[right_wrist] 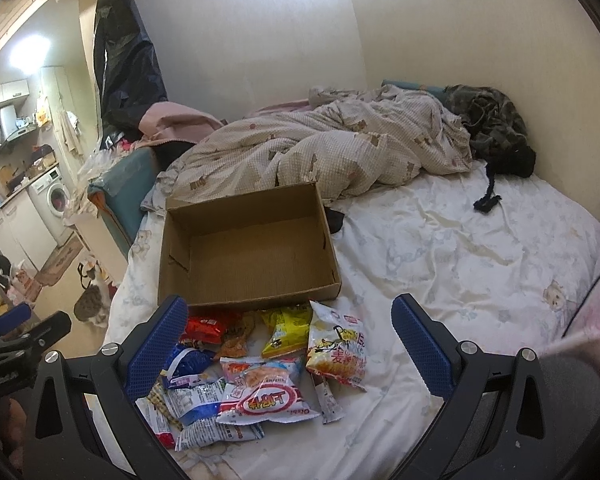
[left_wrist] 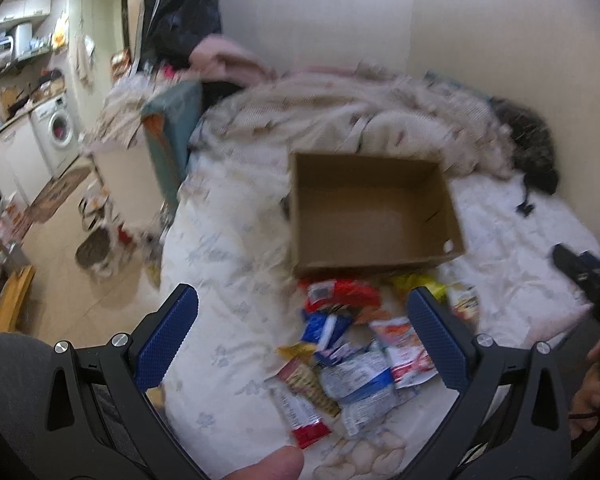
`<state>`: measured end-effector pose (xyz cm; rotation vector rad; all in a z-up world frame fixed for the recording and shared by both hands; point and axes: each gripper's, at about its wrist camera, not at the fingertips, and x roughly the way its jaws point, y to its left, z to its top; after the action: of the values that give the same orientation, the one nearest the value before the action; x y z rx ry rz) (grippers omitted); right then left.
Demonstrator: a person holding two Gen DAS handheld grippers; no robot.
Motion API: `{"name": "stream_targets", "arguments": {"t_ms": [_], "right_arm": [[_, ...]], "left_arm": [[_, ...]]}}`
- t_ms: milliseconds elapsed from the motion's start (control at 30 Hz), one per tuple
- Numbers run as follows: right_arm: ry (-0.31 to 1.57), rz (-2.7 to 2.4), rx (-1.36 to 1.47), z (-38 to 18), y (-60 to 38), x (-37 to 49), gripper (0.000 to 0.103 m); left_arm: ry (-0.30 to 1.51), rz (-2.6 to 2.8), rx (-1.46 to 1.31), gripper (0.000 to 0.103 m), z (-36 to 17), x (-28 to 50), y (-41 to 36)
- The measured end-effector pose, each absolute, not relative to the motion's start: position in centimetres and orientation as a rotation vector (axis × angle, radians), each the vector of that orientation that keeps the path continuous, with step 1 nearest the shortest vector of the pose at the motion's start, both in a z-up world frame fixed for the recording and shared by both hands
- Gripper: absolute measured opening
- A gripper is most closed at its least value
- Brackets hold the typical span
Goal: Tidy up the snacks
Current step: 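Grasp the white-red wafer bar with the left gripper while the right gripper grasps the shrimp chip bag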
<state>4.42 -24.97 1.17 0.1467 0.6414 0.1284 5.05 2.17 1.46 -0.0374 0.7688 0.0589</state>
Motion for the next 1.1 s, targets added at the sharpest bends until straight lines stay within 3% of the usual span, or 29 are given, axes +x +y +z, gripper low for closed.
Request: {"name": "stream_targets", "arguments": {"t_ms": [200,267,400,500,633,833,867,933,1000,1100], "right_arm": [[0.725,0.112,0.192,-0.3,-25.9,6.8,0.103],[0.746,0.109,0.204,-0.9,-26.0,7.3,0.103],[0.777,0.102,0.208,-2.0,-26.0,7.7,0.103],[0.816,0.091,0.232,-3.2,-26.4,8.1,0.103],[0.841,0.076,0.244,-3.8,-26.9,8.4,0.103],[0.856,0.078,0.249,-4.2,-26.7,8.7,0.103],[0.858,0.078,0.248,-4.3,-26.7,8.8,0.103],[0.863,0.077,0.241,-4.4,-26.7,8.8,0.103],[0.866,0.078,0.240,-4.5,-26.7,8.8,0.103],[0.871,0.073,0.259,-4.5,-27.1,8.9,0.103]], "left_arm": [[1.080,0.127,-0.163,0.103,-4.1,8.7,5.3],[1.189,0.153,-0.229,0.097,-7.0,9.0,6.4],[1.381,0.157,-0.270,0.073,-12.7,8.5,6.5],[1.480,0.160,-0.304,0.062,-16.0,8.0,6.2],[1.528,0.162,-0.296,0.054,-18.2,7.9,5.4],[1.550,0.152,-0.253,0.053,-20.3,8.6,4.0],[1.545,0.154,-0.236,0.051,-20.2,8.7,3.6],[1.545,0.141,-0.233,0.034,-19.9,8.7,3.2],[1.540,0.148,-0.234,0.027,-19.2,8.2,3.3],[1.550,0.146,-0.260,0.027,-18.5,7.3,4.2]]}}
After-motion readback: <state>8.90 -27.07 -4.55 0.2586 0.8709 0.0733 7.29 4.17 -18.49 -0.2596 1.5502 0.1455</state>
